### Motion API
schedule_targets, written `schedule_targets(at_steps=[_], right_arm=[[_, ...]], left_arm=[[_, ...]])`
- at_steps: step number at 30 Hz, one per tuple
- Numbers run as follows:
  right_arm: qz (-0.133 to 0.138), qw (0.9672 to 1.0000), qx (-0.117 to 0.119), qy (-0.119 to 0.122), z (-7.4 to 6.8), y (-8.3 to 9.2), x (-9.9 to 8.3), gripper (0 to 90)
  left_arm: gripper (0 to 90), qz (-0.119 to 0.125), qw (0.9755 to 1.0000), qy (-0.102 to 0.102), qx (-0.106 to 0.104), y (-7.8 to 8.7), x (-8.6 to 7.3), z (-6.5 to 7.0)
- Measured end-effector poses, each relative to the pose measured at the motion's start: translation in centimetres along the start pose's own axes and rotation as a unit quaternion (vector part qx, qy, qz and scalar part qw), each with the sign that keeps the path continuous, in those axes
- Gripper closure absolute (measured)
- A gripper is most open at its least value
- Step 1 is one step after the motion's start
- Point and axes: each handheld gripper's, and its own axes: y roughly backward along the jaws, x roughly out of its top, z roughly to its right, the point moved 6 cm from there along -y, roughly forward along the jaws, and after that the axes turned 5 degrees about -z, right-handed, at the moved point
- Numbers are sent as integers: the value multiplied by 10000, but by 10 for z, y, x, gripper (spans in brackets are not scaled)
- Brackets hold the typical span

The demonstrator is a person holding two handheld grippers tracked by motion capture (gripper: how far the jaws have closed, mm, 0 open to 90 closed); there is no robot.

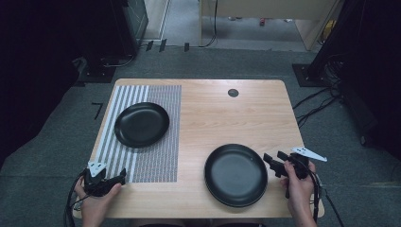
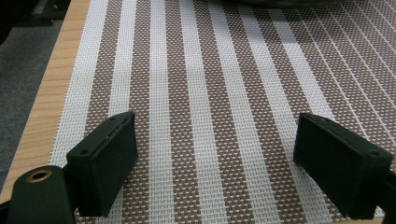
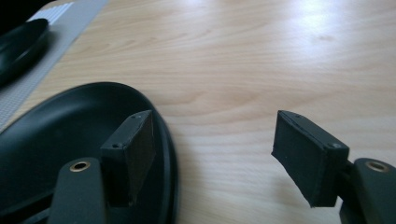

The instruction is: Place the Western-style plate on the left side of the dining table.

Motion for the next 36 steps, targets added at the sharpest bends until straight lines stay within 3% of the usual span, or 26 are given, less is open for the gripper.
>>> schedule_targets(at_steps=[6, 13, 24, 28, 36], right_arm=[[-31, 9998, -166, -76, 17, 6, -9, 288], [-76, 9985, -538, -44, 37, 17, -18, 285], [-332, 9950, -939, 72, 51, 22, -35, 283], [-289, 9942, -1032, 109, 51, 24, -37, 282], [-262, 9863, -1479, 678, 44, 19, -43, 269]], left_arm=[[132, 3, 10000, 1, 1, 0, 0, 0], [132, 0, 10000, 5, 5, 0, 0, 0], [132, 7, 10000, 16, -2, 0, 0, 0], [132, 3, 10000, 8, 3, 0, 0, 0], [132, 7, 10000, 23, -14, 0, 0, 0]])
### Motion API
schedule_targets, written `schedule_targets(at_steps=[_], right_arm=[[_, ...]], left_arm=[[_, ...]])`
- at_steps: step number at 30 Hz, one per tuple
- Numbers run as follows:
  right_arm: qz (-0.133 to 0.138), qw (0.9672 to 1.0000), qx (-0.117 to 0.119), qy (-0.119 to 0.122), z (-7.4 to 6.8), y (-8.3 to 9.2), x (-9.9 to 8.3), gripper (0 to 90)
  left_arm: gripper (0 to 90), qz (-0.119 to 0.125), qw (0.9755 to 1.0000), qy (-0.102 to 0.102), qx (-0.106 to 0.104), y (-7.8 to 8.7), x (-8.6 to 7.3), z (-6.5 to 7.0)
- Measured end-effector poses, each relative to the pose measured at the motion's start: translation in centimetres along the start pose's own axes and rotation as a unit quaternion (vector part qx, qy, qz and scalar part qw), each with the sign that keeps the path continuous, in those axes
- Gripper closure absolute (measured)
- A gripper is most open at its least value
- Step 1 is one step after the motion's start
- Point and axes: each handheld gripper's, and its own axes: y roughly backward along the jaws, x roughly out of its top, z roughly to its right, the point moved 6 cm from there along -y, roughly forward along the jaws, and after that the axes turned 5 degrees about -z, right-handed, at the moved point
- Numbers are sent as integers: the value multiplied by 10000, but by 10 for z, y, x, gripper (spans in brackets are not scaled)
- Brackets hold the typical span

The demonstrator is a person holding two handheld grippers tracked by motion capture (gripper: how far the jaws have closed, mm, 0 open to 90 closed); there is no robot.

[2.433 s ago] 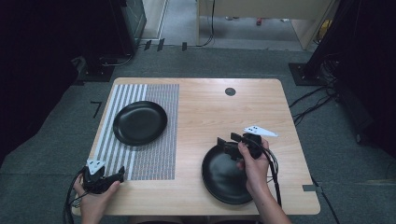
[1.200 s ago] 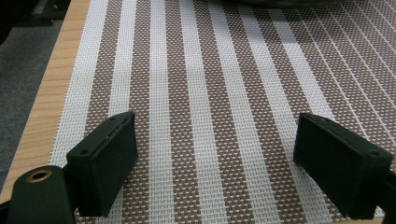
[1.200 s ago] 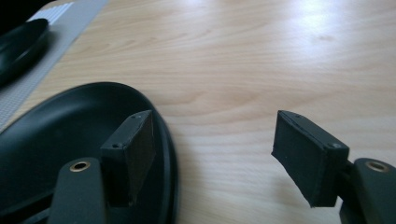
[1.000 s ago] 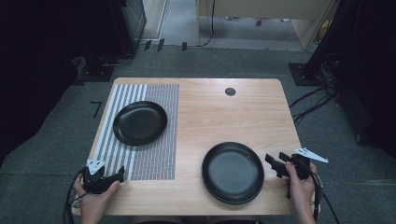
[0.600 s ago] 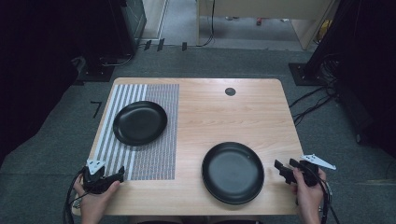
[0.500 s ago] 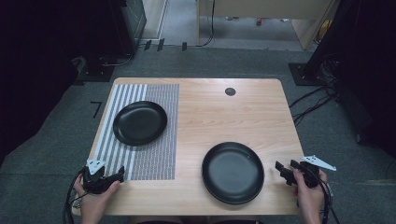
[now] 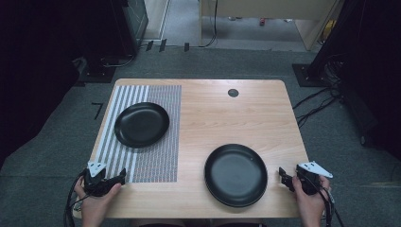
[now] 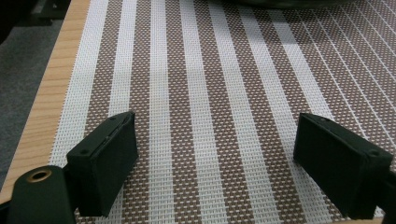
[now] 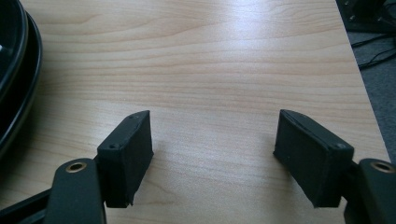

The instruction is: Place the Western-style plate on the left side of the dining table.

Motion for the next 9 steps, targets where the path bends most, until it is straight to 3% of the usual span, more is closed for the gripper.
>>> schedule_targets(at_steps=[4, 9], right_arm=[[-57, 9999, -62, 146, -3, -1, 0, 237], [-75, 9998, -34, 160, -3, -2, 0, 220]], left_arm=[[132, 0, 10000, 8, -10, 0, 0, 0], [132, -1, 10000, 2, -5, 0, 0, 0]])
